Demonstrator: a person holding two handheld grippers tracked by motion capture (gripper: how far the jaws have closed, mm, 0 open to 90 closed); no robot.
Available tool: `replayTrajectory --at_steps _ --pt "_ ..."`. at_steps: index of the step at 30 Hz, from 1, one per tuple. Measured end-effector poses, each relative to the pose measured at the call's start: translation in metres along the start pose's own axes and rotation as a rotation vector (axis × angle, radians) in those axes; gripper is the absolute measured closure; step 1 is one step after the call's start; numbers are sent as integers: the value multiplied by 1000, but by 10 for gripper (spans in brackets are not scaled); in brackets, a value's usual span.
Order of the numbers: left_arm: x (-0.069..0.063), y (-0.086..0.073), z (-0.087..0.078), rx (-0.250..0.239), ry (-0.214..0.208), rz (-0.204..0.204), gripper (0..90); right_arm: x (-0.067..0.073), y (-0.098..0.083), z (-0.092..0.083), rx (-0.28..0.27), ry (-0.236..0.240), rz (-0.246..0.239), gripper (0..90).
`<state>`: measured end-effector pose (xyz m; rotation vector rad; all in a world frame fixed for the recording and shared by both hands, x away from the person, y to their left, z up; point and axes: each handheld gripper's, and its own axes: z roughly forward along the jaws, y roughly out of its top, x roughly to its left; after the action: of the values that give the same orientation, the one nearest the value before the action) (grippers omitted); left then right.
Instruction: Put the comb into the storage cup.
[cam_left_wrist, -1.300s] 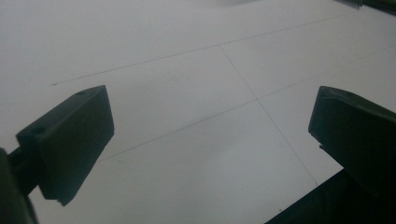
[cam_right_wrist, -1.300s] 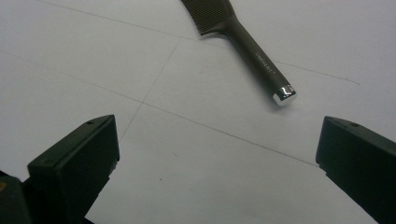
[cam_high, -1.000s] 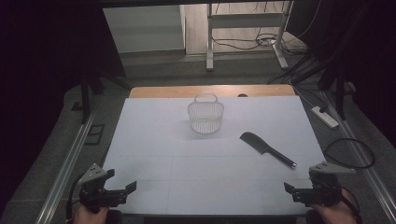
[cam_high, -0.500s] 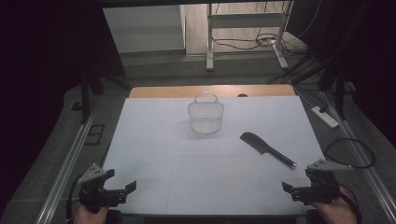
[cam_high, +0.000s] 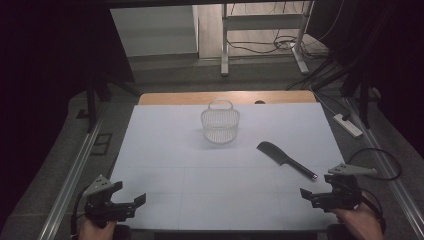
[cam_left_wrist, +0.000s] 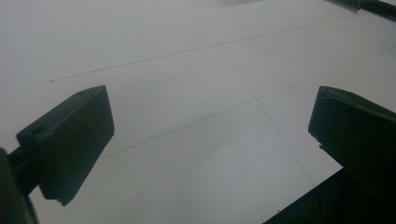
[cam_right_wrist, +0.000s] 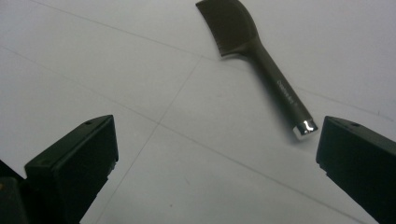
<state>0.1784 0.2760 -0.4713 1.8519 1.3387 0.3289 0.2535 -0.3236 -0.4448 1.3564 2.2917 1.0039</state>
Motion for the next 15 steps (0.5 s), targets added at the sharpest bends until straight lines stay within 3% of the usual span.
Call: replayTrajectory --at_steps 4,15 --pt "1 0 0 1 -2 -3 7 -3 6 3 18 3 -19 0" --pt "1 0 0 -1 -5 -8 7 -7 14 9 17 6 2 0"
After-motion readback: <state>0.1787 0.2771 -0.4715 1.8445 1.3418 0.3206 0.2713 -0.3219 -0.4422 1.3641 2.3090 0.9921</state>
